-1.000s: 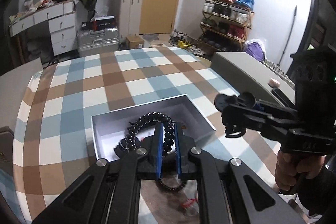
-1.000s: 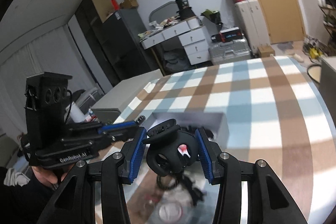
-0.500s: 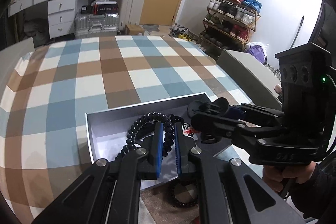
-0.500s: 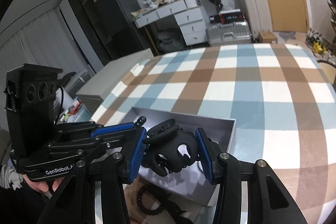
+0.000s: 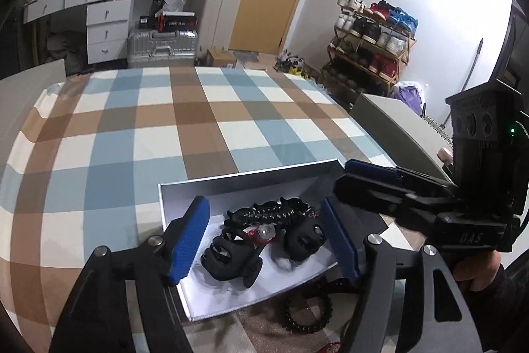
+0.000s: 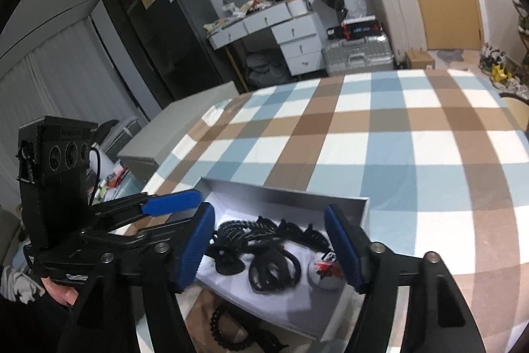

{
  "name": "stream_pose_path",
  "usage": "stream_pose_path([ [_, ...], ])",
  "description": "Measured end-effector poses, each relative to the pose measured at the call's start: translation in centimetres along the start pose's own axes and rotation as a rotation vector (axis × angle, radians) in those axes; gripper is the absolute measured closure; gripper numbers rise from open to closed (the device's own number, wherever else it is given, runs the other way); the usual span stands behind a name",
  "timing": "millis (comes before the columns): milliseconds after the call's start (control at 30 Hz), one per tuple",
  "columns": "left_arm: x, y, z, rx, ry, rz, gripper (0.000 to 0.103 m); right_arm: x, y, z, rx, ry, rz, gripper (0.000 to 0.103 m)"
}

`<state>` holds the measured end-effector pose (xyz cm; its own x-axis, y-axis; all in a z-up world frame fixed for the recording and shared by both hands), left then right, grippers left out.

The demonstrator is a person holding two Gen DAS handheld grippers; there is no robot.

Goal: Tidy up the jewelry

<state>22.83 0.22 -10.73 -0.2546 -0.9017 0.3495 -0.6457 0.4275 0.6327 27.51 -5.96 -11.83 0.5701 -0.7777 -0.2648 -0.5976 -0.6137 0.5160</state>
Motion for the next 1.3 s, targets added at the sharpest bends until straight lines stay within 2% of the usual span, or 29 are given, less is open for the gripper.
stream_pose_path([
  [233, 0.2, 1.2, 0.2, 0.016, -0.024, -0.047, 0.038, -0.1, 3.5, -0.5, 0.079, 0.005, 0.039, 0.026],
  [500, 1.0, 3.5, 0.3, 0.079, -0.052, -0.092, 0.035, -1.3, 7.1, 0.0, 0.143, 0.034, 0.06, 0.015],
  [633, 2.0, 4.2, 1.0, 0.076, -0.083, -0.095, 0.035, -1.9, 8.4, 0.7, 0.158, 0.042, 0.069, 0.005],
  [733, 2.6, 4.8, 1.5, 0.08, -0.107, -0.113, 0.035, -2.3, 9.0, 1.4, 0.151, 0.054, 0.078, 0.005],
  [800, 2.8, 5.1, 1.8, 0.088, -0.108, -0.129, 0.032, -2.6, 9.4, 1.8, 0.151, 0.058, 0.083, 0.004],
  [867, 2.9, 5.3, 2.3, 0.093, -0.102, -0.138, 0.024, -2.9, 10.0, 2.3, 0.159, 0.06, 0.09, 0.002],
  [900, 3.0, 5.5, 2.5, 0.096, -0.101, -0.138, 0.024, -3.0, 10.2, 2.5, 0.163, 0.06, 0.094, 0.0],
  [1067, 3.4, 6.0, 4.7, 0.081, -0.116, -0.141, 0.023, -3.0, 11.3, 3.9, 0.161, 0.043, 0.111, 0.0],
  [1300, 3.5, 4.2, 8.5, -0.02, -0.102, -0.135, 0.021, -2.3, 11.7, 6.7, 0.14, -0.01, 0.115, 0.0],
])
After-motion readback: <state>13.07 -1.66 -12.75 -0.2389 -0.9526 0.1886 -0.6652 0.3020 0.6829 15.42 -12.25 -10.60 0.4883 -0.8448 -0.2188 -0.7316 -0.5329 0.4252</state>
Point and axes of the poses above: each gripper's, at about its wrist camera, not at the fingertips, and y roughly against the way its jaws point, x to its right, z to its underside, the point moved 10 cm from there along -y, roughly the way its jaws point, and after that the axes turned 6 degrees about y, right-handed, at the moved point
